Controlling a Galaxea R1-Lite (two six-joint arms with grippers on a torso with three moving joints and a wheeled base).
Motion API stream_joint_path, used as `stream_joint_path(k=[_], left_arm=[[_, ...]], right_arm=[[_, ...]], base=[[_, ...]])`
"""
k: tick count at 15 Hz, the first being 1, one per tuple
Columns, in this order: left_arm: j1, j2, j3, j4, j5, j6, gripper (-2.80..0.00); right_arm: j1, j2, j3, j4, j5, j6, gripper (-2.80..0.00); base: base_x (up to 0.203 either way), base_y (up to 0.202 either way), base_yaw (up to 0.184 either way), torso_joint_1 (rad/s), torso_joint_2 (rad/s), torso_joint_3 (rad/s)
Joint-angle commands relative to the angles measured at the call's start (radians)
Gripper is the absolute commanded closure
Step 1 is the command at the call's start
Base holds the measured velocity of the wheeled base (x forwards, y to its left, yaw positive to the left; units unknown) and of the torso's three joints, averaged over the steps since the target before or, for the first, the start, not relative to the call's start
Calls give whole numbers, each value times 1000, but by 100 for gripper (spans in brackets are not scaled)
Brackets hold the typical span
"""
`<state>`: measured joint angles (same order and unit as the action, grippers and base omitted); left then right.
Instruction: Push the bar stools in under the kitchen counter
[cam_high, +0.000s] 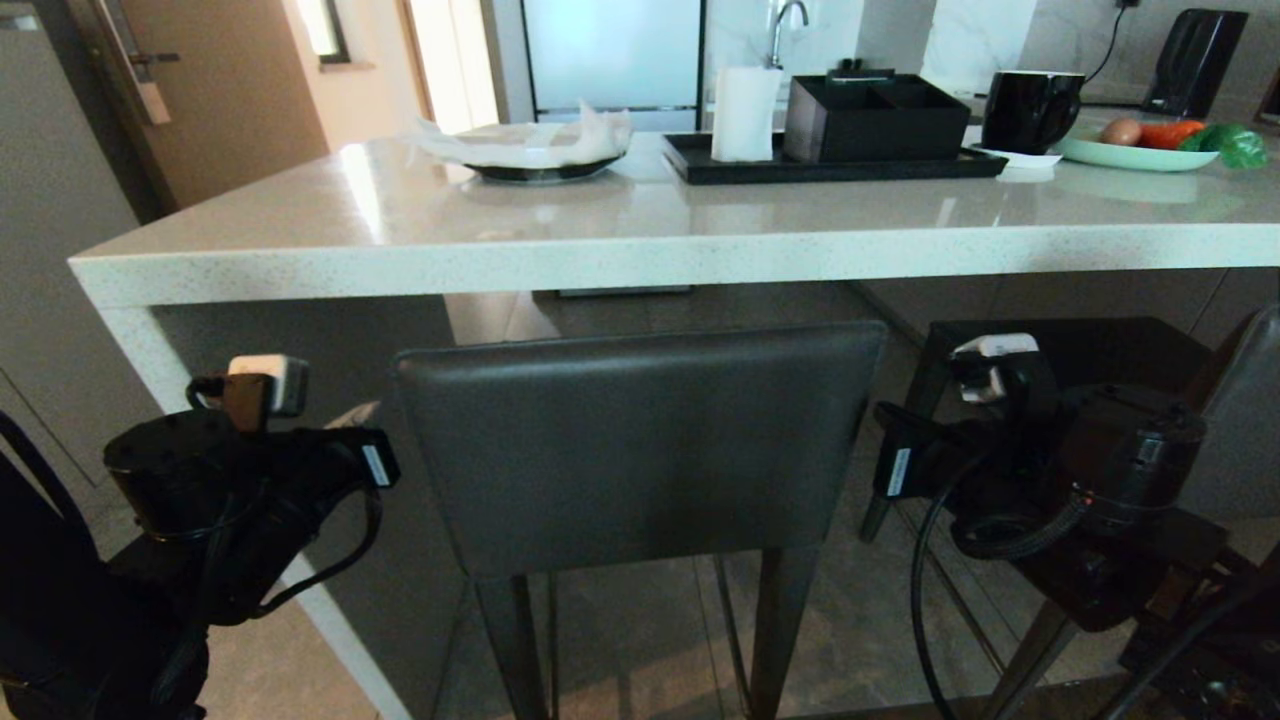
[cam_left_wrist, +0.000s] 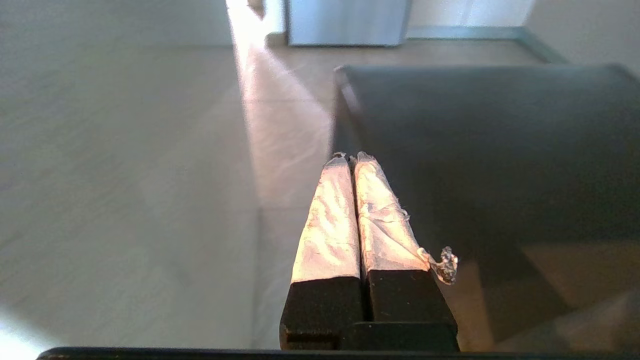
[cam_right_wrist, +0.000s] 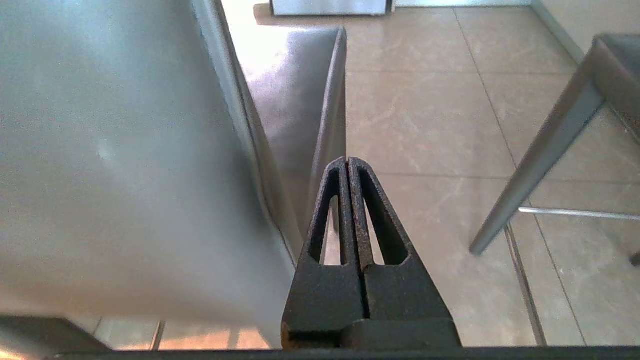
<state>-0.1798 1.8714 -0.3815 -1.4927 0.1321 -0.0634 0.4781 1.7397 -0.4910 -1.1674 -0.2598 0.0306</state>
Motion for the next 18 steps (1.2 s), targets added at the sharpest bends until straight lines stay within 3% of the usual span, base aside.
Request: stream_joint_path(k=[1,8,12,14,18], left_arm=[[14,-71,69,-11,4,-15,0],[7,-348,334,1,-1,-87,0],[-14,-576,369,95,3,-81,0],[-14,-736,348,197,4,-47,0],[50,-1038,256,552,0,-11,0]], right_arm=[[-1,-75,63,-9,-7,0,0],[-6,-373,258,39,-37,-6,0],[-57,-624,337,178,-52,-33,0],[-107,-770,361,268,-52,-61,0],[-259,-1080,377,525,-52,-85,0]], base=[[0,0,0,0,0,0],[0,0,0,0,0,0],[0,0,0,0,0,0],[0,0,0,0,0,0],[0,0,0,0,0,0]])
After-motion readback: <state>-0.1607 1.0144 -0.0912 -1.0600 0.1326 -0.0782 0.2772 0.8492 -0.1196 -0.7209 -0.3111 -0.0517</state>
